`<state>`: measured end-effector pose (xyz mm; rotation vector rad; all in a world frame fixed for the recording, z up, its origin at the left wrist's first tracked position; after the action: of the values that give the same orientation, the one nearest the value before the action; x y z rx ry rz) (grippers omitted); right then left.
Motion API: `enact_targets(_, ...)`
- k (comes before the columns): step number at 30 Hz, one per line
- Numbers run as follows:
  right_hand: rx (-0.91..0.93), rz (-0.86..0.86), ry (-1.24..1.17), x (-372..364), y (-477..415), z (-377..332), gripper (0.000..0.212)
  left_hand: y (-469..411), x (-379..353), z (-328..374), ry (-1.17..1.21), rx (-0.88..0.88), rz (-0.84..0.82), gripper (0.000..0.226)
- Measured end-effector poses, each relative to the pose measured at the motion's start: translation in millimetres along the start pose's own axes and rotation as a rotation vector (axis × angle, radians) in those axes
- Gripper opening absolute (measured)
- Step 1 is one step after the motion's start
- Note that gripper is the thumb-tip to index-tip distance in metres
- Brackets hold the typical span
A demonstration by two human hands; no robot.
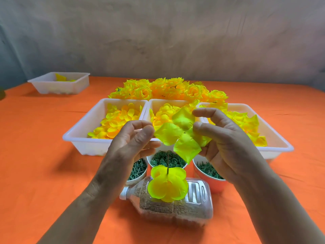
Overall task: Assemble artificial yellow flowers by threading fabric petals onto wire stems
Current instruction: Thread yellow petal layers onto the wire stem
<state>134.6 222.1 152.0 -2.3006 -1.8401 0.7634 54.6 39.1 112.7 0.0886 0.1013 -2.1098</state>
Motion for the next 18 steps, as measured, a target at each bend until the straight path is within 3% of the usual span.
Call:
enact_targets(5,-0.04,-0.029,0.016,-12,7,16,0.021,5,-6,3,0.101,0.138,0.028,0.052)
enact_targets(10,-0.02,-0.026,0.095,-16,11,25,0.02,6,-11,3,0.109,0.181,0.013,0.069)
enact_targets(14,-0.018,-0.028,0.147,-17,13,28,0.02,4,-15,1,0.15,0.201,0.007,0.061)
enact_targets(18,-0.051,-0.035,0.185,-17,13,28,0.036,3,-17,0,0.158,0.215,0.01,0.056)
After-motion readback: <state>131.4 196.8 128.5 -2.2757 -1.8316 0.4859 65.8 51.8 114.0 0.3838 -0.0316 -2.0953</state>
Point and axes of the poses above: each hand's wrist, its own y-axis away from the middle knuckle, its own x-axis out of the back of the hand, z = x × y, the point moved 1 cm from there along -y, towards the middle knuckle, and after that the axes turned 13 degrees about x, right-handed, at the moved point
